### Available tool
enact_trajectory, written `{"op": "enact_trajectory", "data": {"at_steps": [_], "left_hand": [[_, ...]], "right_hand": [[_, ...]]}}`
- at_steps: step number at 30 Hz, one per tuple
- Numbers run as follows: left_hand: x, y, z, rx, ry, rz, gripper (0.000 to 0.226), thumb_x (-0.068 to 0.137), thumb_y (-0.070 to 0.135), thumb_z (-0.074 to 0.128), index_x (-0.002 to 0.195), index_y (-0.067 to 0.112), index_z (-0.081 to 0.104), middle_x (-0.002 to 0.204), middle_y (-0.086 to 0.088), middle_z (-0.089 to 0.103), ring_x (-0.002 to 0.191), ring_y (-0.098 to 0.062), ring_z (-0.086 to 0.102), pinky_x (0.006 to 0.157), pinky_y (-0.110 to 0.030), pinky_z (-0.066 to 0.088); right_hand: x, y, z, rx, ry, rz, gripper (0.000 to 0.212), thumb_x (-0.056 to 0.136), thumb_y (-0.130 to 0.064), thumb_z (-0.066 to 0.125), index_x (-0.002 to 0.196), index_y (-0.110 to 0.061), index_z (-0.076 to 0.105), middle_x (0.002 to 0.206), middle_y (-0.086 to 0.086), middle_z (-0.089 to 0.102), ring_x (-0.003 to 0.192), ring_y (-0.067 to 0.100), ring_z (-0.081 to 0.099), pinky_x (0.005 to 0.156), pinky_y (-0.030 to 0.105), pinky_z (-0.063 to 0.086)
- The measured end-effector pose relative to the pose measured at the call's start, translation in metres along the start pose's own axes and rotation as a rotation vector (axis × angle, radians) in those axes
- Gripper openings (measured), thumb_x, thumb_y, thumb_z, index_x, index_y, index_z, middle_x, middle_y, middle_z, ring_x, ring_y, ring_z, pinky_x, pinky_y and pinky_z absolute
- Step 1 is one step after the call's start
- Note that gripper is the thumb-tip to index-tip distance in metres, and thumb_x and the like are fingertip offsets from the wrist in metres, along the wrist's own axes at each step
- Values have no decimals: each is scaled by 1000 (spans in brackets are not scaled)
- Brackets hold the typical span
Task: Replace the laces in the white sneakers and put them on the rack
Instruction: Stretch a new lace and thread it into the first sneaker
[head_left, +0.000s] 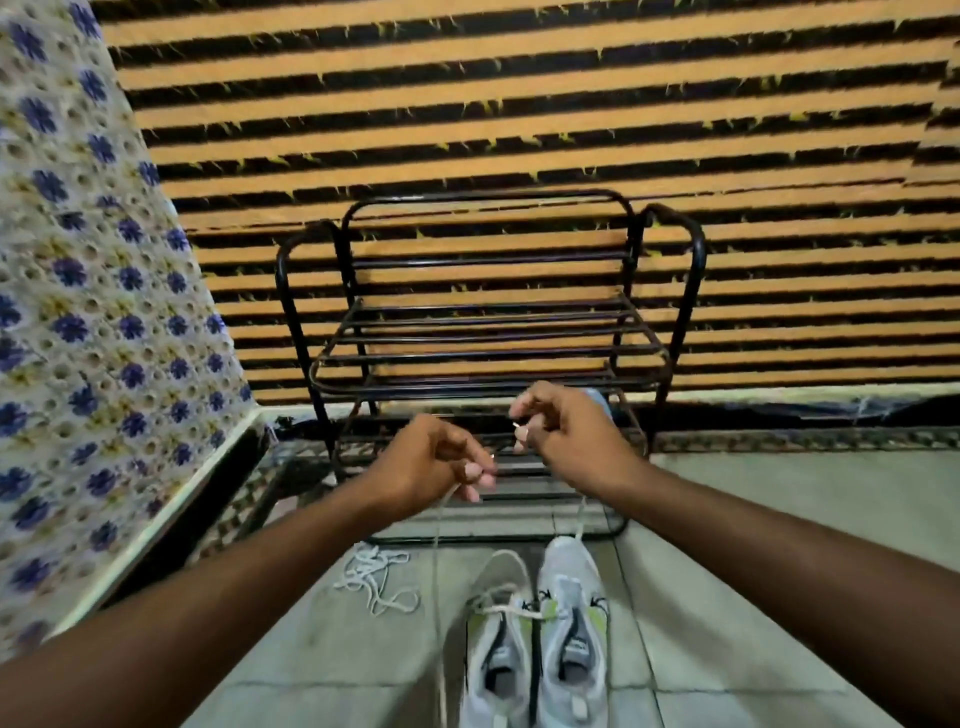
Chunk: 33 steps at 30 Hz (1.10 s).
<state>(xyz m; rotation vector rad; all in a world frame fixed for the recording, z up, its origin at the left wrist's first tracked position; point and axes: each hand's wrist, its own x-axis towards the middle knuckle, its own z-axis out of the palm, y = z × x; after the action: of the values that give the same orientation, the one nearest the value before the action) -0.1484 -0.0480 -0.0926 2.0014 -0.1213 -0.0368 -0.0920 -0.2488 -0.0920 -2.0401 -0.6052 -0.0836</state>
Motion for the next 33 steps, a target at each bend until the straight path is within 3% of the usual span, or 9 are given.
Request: {"op": "enact_trajectory", "data": {"at_steps": [4,7,11,15,17,23,26,29,33], "left_hand": [[17,-63,24,163,-85,-82,11,93,-13,64,90,-13,74,81,-24,75,61,-16,71,60,-30,60],[28,-111,42,307,-157,-111,19,84,-10,71,83,6,81,75,-10,77,69,-24,74,72,-45,65],[36,-156,63,522,-238,-164,17,80,4,73,85,18,82,80,9,76,81,-8,71,80,-35,61],[36,-189,78,766,-274,-227,33,86,20,72,118,31,70,123,0,68,123,-20,59,99,-37,52],[35,-201,82,864,-273,-252,45,92,27,69,136,31,59,137,-3,60,132,-24,53,105,-35,47],[34,-221,87,700,-235,-292,49,78,19,78,125,31,69,118,2,74,113,-24,67,93,-39,54],[33,-224,91,630,-210,-308,41,75,25,79,115,34,72,106,4,76,106,-24,69,91,-40,56],[30,-230,100,595,-165,-316,43,77,26,78,119,36,70,112,3,76,112,-25,67,96,-40,54],[26,-233,109,754,-127,-250,52,83,28,75,132,37,62,131,9,67,124,-21,61,102,-38,48]], "right_hand": [[-10,36,29,-84,-77,34,26,90,-1,55,88,-21,71,71,-4,72,71,4,68,65,20,52],[-17,69,50,-155,-177,98,20,88,-6,61,84,-19,76,73,-13,70,73,-8,63,68,6,44],[-30,116,79,-264,-278,124,17,81,-9,62,80,-18,76,81,-10,74,82,-1,65,75,9,42],[-40,165,113,-427,-378,193,21,77,-21,51,81,-24,71,84,-6,74,86,11,67,77,17,43],[-44,183,126,-461,-393,244,25,78,-27,46,88,-27,69,91,-4,71,93,19,66,80,24,48],[-41,206,150,-472,-384,325,7,84,-25,62,83,-28,67,88,-3,70,88,24,67,81,36,56],[-37,215,157,-439,-347,376,17,81,-30,72,68,-35,62,76,-7,68,77,20,67,76,38,57],[-36,216,162,-464,-329,369,21,82,-31,72,67,-35,57,78,-6,65,80,24,66,75,38,58],[-39,218,165,-567,-386,313,5,93,-23,64,90,-26,62,91,2,63,91,28,64,75,33,53]]}}
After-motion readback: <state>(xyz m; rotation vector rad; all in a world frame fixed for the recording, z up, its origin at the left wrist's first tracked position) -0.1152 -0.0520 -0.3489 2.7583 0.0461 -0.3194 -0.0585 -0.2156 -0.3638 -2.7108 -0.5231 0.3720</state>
